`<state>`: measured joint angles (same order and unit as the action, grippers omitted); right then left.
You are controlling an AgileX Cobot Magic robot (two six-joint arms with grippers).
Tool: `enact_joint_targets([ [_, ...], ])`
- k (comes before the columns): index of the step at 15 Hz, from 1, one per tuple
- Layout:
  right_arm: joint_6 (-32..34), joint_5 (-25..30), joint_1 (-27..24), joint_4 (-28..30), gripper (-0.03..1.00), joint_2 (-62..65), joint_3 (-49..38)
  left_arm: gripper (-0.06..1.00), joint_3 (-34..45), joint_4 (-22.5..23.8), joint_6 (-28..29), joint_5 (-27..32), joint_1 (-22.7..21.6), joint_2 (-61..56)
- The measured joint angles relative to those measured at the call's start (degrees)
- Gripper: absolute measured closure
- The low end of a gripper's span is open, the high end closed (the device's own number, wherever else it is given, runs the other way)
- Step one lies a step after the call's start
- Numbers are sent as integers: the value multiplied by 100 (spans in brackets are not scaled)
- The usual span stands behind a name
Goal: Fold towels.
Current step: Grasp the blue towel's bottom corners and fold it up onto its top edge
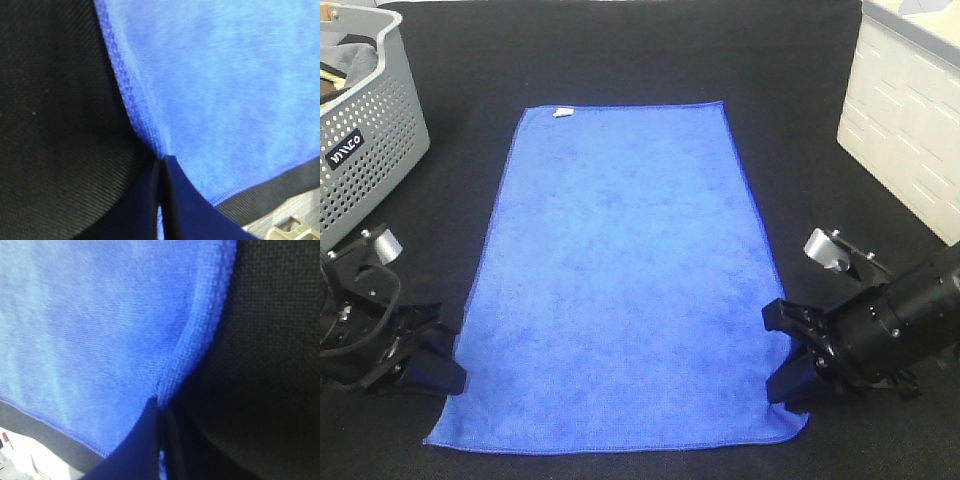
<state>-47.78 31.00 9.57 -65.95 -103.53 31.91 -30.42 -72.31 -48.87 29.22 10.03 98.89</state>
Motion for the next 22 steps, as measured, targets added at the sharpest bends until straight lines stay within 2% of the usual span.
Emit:
enact_joint_targets([
  [3, 435, 252, 0, 367, 97, 464, -17, 94, 6, 567, 384, 195, 0, -327],
  [5, 556, 298, 0, 430, 97, 865, -338, 94, 212, 854, 573, 304, 0, -504],
  [9, 642, 298, 0, 476, 97, 1364, -1003, 94, 699, 1026, 682, 384, 0, -1026],
  [15, 802, 143, 0, 859, 97, 1490, -1071, 94, 739, 1759, 1346, 607, 0, -1341],
  [18, 808, 120, 0, 888, 97, 1484, -888, 94, 716, 1736, 1381, 470, 0, -1341],
  [22, 940, 286, 0, 1008, 97, 1226, 241, 94, -52, 1696, 1398, 309, 0, -1261],
])
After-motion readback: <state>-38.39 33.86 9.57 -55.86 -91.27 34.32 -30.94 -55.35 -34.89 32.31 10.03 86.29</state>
